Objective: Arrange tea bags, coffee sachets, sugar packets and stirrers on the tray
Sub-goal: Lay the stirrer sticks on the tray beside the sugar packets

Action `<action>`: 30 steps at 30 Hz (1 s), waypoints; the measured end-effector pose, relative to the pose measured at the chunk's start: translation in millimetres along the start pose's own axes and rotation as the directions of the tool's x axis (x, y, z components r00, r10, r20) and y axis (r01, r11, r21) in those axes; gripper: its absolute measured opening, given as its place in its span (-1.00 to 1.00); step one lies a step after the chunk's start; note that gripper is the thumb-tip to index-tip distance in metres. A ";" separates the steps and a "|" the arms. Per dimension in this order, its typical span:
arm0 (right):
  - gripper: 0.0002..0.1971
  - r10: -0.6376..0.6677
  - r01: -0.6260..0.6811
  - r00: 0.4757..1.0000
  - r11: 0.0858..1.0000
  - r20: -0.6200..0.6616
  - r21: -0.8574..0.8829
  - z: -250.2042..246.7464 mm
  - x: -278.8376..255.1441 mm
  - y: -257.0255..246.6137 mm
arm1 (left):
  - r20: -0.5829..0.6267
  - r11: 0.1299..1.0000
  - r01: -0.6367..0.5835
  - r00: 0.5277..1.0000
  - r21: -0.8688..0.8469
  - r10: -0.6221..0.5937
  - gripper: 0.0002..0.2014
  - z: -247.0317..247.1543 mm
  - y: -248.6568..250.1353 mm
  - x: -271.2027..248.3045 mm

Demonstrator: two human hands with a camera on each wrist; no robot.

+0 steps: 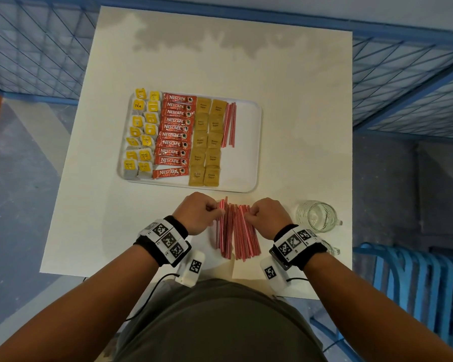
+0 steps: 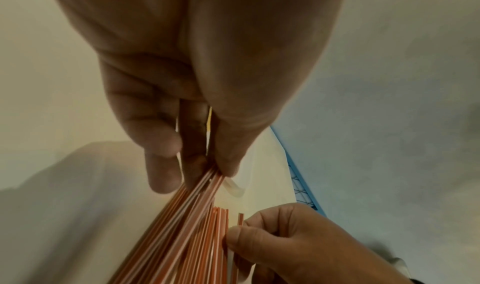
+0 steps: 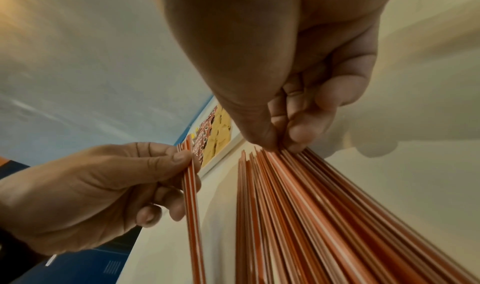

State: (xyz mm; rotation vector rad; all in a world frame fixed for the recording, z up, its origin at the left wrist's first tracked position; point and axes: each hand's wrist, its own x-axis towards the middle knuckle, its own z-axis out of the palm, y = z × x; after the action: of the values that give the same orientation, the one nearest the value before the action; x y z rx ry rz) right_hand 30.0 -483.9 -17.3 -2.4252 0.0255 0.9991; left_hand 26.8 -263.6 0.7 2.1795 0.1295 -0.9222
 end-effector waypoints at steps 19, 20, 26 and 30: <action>-0.75 -0.058 0.117 0.973 0.958 -0.223 0.263 -126.0 101.7 -73.5 | -0.081 0.953 -0.076 0.995 -0.292 0.055 -0.73 -36.9 26.6 13.7; -0.74 -0.043 0.107 0.968 0.962 -0.247 0.251 -130.5 115.2 -75.8 | -0.085 0.950 -0.085 0.994 -0.300 0.062 -0.73 -39.0 28.5 14.4; -0.74 -0.004 0.042 0.953 0.992 -0.303 0.119 -141.5 176.9 -92.1 | -0.143 0.935 -0.091 0.989 -0.342 0.044 -0.73 -47.8 31.2 23.7; -0.70 0.051 -0.035 0.952 0.998 -0.300 0.059 -139.8 202.7 -97.9 | -0.141 0.903 -0.067 0.990 -0.425 0.008 -0.79 -51.5 33.0 27.1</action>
State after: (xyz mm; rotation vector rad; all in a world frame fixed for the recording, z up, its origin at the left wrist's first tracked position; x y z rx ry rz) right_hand 289.3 -429.0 -23.9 -2.5148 0.2098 0.6280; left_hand 88.3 -257.2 26.4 1.8215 0.3250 -0.6475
